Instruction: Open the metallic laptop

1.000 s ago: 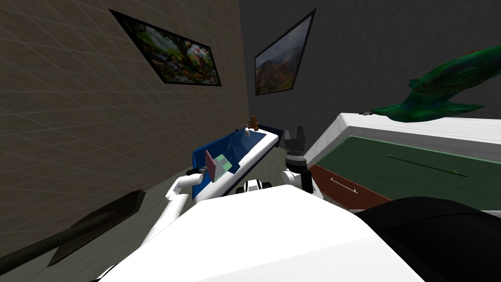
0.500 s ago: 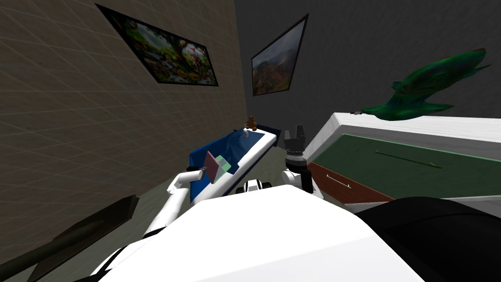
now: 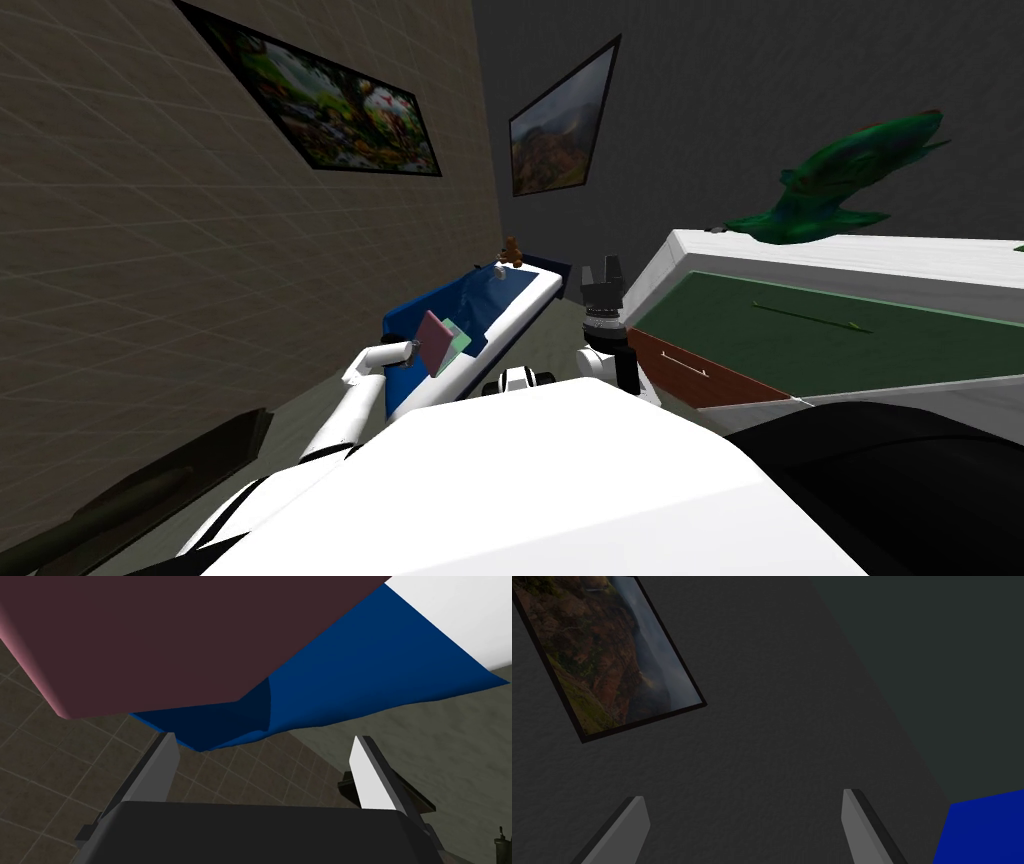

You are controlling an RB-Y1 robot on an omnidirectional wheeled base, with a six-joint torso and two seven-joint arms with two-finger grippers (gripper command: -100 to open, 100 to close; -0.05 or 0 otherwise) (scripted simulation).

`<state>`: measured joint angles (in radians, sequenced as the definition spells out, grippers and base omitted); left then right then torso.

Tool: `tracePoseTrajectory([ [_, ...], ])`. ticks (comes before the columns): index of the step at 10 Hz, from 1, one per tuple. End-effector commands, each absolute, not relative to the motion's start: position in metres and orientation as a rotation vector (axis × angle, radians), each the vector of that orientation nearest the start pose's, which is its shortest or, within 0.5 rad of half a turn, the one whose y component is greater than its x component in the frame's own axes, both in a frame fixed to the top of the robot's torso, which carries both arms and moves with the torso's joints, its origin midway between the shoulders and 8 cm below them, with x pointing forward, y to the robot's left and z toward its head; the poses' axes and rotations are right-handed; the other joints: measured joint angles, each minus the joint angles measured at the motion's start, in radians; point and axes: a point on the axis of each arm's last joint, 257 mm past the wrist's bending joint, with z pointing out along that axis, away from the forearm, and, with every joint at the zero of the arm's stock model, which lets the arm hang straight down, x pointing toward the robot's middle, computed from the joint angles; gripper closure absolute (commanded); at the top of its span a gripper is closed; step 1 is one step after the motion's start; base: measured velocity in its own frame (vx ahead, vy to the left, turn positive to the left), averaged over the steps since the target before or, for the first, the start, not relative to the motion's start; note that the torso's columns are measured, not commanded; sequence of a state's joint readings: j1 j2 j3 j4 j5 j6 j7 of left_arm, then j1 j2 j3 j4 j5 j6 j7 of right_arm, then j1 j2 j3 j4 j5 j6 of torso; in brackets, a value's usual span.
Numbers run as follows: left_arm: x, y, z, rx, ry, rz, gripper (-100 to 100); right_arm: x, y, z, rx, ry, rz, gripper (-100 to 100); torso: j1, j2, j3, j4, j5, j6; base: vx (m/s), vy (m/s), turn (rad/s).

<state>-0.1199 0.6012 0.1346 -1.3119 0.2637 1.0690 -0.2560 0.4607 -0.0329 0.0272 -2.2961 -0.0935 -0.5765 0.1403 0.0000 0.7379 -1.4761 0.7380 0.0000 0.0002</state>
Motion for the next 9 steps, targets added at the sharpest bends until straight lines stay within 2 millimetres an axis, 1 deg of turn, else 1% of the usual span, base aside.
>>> tracePoseTrajectory([
  [1,0.405,0.549,-0.393,-1.73,1.983,0.068,-100,0.329,-0.272,0.057,0.549,0.523,1.297,0,0.0,0.0,0.0,0.0,0.0,0.0,-0.008,0.013,-0.051],
  [2,0.408,0.552,-0.389,-1.736,2.008,0.089,-100,0.329,-0.272,0.057,0.549,0.523,1.297,0,0.0,0.0,0.0,0.0,0.0,-0.001,-0.011,0.01,-0.07],
  [3,0.404,0.554,-0.392,-1.746,2.01,0.097,-100,0.329,-0.272,0.057,0.549,0.523,1.297,0,0.0,0.0,0.0,0.0,0.0,0.0,-0.01,0.009,-0.044],
  [4,0.406,0.557,-0.388,-1.755,2.035,0.119,-100,0.329,-0.272,0.057,0.549,0.523,1.297,0,0.0,0.0,0.0,0.0,0.0,0.0,-0.011,0.006,-0.088],
  [5,0.403,0.558,-0.39,-1.762,2.036,0.124,-100,0.329,-0.272,0.057,0.549,0.523,1.297,0,0.0,0.0,0.0,0.0,0.0,0.0,-0.009,0.007,-0.034],
  [6,0.405,0.561,-0.386,-1.771,2.06,0.143,-100,0.329,-0.272,0.057,0.549,0.523,1.297,0,0.0,0.0,0.0,0.0,0.0,-0.001,-0.013,0.005,-0.057],
  [7,0.402,0.563,-0.388,-1.78,2.062,0.15,-100,0.329,-0.272,0.057,0.549,0.523,1.297,0,0.0,0.0,0.0,0.0,0.0,0.0,-0.013,0.006,-0.042],
  [9,0.403,0.568,-0.377,-1.801,2.108,0.183,-100,0.329,-0.272,0.057,0.549,0.523,1.297,0,0.0,0.0,0.0,0.0,0.0,0.0,-0.021,0.01,-0.086],
])
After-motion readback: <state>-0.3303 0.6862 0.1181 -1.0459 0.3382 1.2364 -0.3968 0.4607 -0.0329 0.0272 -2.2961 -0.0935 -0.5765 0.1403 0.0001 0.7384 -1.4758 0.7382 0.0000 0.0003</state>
